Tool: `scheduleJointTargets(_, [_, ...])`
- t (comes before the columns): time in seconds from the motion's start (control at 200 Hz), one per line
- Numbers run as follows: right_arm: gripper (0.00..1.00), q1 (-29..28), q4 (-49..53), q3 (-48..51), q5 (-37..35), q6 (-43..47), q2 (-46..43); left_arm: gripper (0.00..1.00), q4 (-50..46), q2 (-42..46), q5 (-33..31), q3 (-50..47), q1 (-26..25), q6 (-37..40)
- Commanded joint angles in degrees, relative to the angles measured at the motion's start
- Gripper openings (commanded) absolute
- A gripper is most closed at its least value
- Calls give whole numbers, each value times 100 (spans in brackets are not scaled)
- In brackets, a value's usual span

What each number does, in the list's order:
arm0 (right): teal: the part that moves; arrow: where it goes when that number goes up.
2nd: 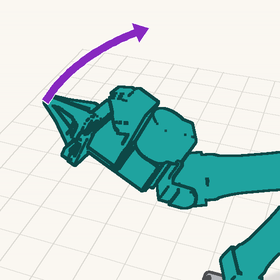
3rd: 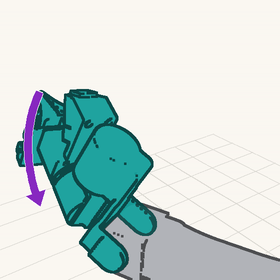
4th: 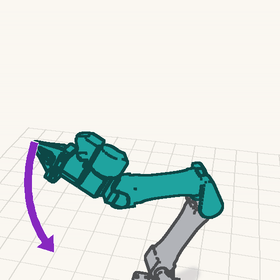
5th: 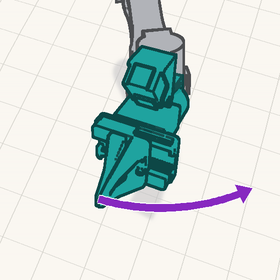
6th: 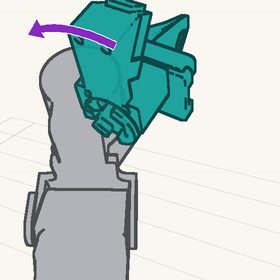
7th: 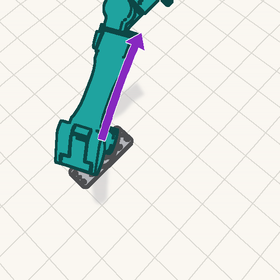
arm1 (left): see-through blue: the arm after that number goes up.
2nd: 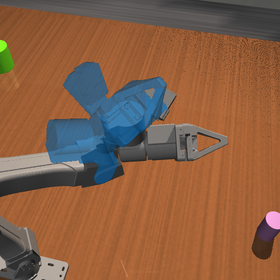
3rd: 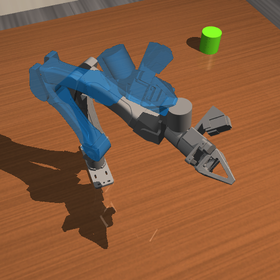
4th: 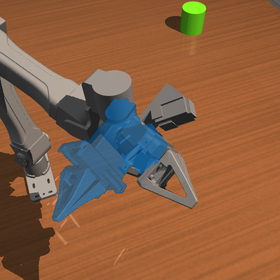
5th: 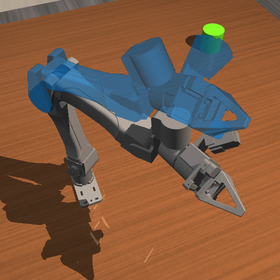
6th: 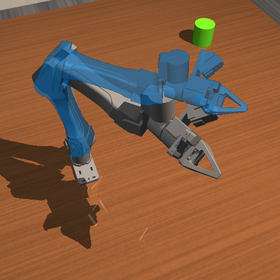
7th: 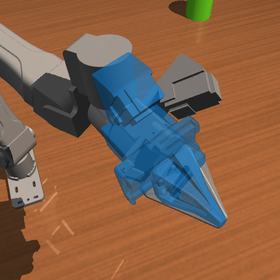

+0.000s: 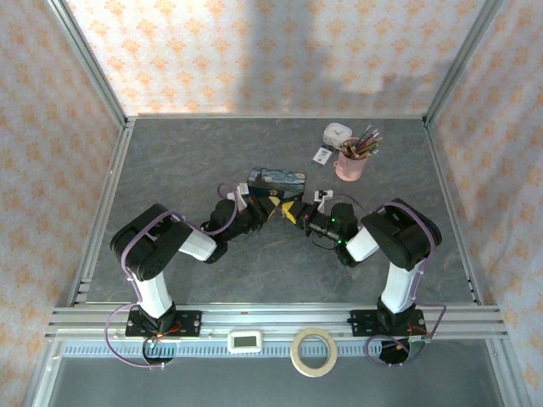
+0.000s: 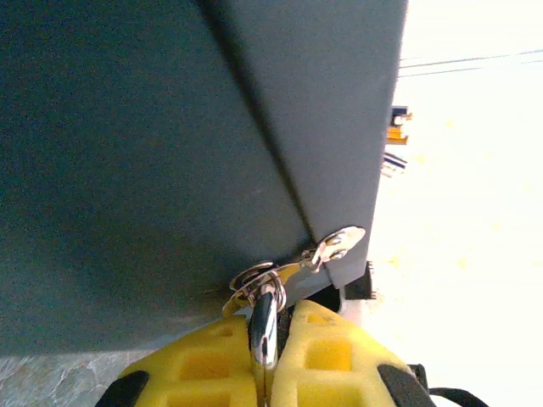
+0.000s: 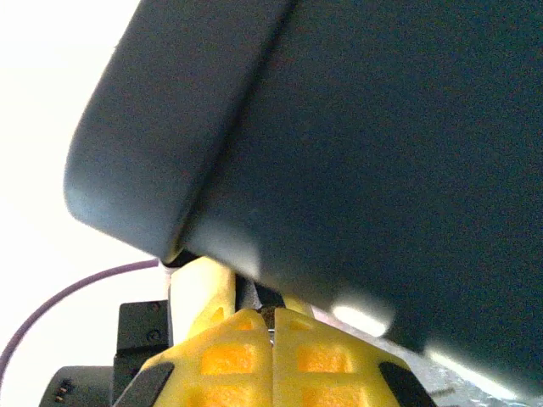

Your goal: Unlock a padlock with a key

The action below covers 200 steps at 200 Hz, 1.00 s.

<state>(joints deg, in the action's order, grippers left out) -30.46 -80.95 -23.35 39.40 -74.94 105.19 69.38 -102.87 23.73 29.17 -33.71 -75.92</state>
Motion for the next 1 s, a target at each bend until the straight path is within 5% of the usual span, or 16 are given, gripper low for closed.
scheduleJointTargets(0.0, [0, -81, -721, -187, 273, -1362, 148, 0, 1609, -246, 195, -170, -162, 450])
scheduleJointTargets(0.18, [0, -74, -2284, -205, 50, -3155, 562, 0, 3561, -1085, 364, -346, -169, 418])
scheduleJointTargets(0.43, [0, -74, -2577, -293, -84, -3579, 586, 0, 3593, -1188, 265, -280, -243, 799])
scheduleJointTargets(0.601, [0, -77, -2055, -220, -42, -2893, 711, 0, 3405, -1327, -87, -365, -243, 602])
scheduleJointTargets(0.816, [35, -66, -486, 10, -274, -1207, 359, 0, 2220, -1091, -579, -394, -251, 447])
scheduleJointTargets(0.996, [43, -65, 1684, -7, -775, 464, -380, 0, 1156, -771, -904, -338, -261, 390])
